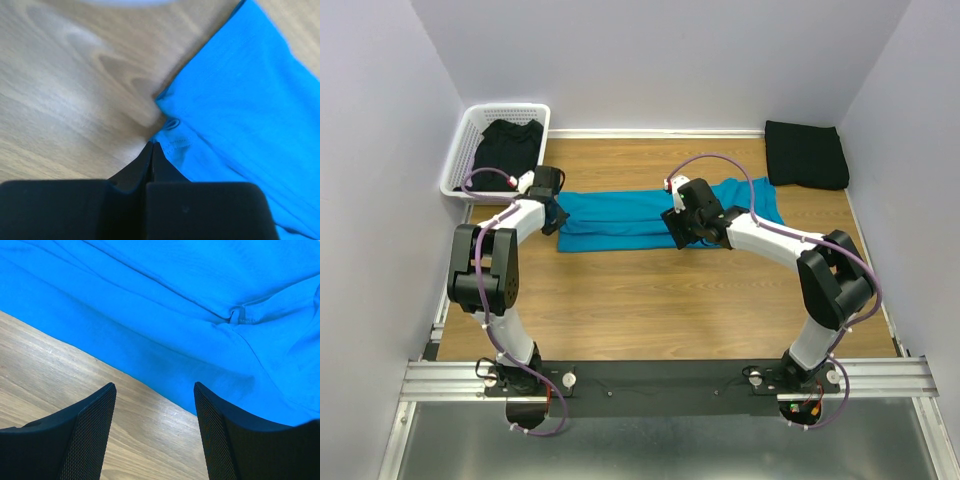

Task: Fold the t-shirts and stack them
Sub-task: Fold the tshirt

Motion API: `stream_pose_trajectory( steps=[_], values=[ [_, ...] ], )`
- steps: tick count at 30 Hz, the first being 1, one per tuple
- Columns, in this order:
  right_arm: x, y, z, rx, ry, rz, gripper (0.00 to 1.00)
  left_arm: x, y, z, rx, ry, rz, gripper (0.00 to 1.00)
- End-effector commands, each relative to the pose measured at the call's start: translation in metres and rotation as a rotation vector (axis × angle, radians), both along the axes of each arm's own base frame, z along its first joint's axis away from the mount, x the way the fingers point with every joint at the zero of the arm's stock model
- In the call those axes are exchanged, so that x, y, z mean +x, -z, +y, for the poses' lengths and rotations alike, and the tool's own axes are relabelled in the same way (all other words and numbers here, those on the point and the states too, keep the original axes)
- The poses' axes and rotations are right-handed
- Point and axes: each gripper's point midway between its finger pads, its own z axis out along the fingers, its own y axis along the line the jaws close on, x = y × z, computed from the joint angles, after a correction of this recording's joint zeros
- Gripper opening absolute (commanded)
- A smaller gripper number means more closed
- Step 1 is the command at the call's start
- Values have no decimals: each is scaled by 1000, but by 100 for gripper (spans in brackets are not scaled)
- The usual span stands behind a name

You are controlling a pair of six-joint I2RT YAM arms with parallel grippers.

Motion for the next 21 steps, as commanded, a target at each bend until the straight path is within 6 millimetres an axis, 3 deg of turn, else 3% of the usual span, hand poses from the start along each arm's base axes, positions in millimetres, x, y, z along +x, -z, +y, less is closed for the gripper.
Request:
stream_pose_trajectory(
  steps=[1,8,16,21],
  values=[
    [4,-7,6,30,-9,-16,71,12,-26,11,55,-11,-39,1],
    [18,-9,21,41,-52,-28,71,29,-37,9,65,9,-43,0],
    [45,5,28,-12,-107,-62,71,47,-26,4,52,26,-20,0],
    [65,0,25,27,-114,-66,68,52,-14,5,62,21,12,0]
  ],
)
